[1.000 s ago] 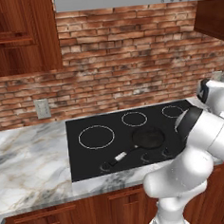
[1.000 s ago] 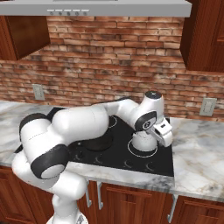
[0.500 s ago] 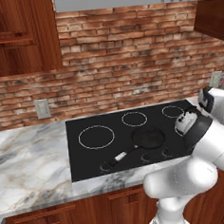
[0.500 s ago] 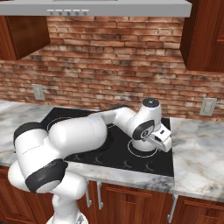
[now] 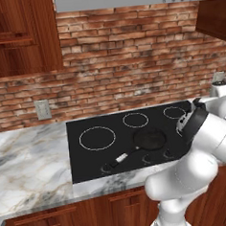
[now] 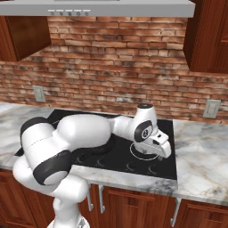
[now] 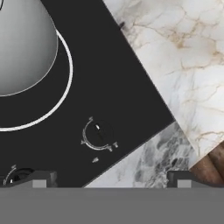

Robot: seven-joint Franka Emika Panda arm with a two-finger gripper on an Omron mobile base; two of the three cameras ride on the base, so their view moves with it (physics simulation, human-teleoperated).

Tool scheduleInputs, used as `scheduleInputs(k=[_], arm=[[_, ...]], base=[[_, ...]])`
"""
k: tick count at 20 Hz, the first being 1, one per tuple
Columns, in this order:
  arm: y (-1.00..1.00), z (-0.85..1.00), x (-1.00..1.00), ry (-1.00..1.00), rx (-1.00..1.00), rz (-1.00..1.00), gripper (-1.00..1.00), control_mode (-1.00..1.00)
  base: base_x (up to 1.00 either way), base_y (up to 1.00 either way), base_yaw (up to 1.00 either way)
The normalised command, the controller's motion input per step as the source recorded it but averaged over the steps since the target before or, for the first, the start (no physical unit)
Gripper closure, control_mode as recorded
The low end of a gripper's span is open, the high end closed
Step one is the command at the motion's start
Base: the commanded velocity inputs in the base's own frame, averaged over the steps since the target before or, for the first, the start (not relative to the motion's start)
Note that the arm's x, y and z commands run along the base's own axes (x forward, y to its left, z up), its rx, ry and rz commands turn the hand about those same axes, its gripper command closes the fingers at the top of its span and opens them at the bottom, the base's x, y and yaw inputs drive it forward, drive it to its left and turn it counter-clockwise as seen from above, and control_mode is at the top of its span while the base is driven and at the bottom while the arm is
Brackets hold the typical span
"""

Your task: Pick the kettle from the counter and place it on a stove burner. Then turn the burner on.

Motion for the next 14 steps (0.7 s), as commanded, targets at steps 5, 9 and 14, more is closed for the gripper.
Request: scheduleInputs(k=[5, 9, 14], arm=[[0.0, -0.18, 0.0, 0.05, 0.0, 0.04, -1.0, -1.0], [0.0, -0.23, 0.0, 0.03, 0.0, 0.05, -1.0, -1.0], [-0.09, -0.28, 0.0, 0.02, 0.0, 0.08, -1.0, -1.0]], base=[[0.0, 0.0, 0.0], [0.0, 0.0, 0.0], [0.0, 0.0, 0.0]])
